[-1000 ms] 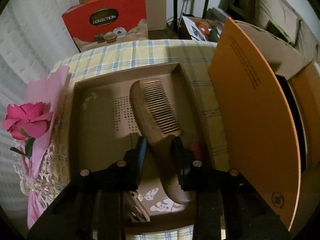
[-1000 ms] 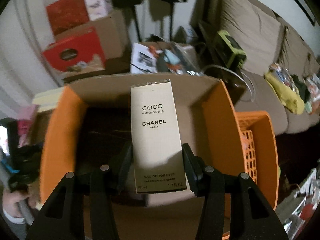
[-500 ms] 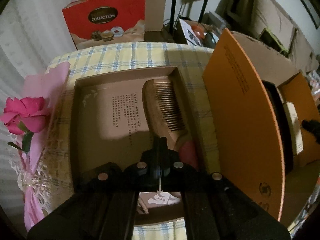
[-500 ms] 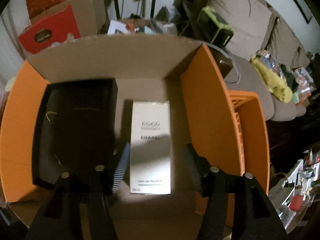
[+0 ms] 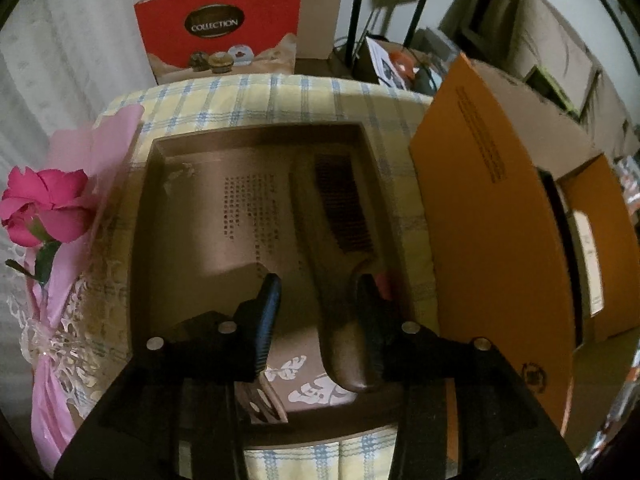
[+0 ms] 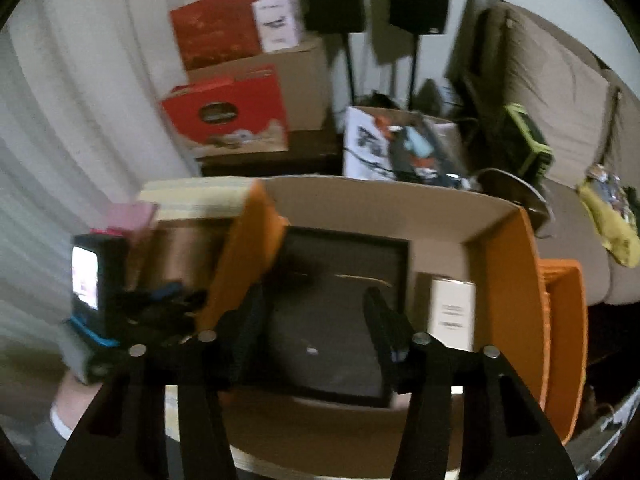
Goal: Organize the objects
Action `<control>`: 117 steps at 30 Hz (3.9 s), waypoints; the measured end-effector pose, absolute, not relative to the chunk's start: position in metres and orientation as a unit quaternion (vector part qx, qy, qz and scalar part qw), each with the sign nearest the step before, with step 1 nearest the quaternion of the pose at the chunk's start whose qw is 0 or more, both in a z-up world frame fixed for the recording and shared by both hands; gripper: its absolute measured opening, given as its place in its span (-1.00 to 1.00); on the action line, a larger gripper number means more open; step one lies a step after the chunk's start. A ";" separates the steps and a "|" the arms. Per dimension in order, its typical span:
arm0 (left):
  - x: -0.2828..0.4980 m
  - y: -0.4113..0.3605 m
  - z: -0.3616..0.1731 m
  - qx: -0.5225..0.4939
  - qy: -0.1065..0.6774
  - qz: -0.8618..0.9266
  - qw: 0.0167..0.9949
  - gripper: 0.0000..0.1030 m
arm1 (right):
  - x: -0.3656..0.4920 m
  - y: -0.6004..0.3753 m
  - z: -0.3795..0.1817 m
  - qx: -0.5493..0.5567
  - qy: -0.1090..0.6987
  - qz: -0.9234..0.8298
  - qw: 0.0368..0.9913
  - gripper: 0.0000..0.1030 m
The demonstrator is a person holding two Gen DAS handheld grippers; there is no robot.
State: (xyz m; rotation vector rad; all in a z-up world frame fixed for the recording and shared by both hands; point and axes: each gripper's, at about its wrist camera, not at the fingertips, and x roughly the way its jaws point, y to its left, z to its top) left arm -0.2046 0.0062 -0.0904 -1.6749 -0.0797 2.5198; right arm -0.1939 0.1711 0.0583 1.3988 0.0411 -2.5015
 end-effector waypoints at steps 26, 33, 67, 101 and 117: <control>-0.190 -0.054 -0.090 -0.541 -0.134 0.826 0.079 -0.69 | -0.218 0.059 0.017 0.531 0.029 -0.823 0.198 -0.35; -0.183 -0.065 -0.088 -0.534 -0.151 0.828 0.081 -0.69 | -0.237 0.029 -0.008 0.559 0.034 -0.806 0.191 -0.39; -0.156 -0.062 -0.086 -0.541 -0.139 0.824 0.096 -0.52 | -0.245 0.000 -0.086 0.643 0.008 -0.739 0.203 -0.15; -0.145 -0.019 -0.017 -0.480 -0.115 0.860 0.132 -0.60 | -0.233 0.059 0.000 0.580 -0.048 -0.783 0.219 -0.53; -0.140 0.093 0.017 -0.473 -0.063 0.858 0.190 -0.59 | -0.230 0.177 0.039 0.555 -0.089 -0.809 0.173 -0.52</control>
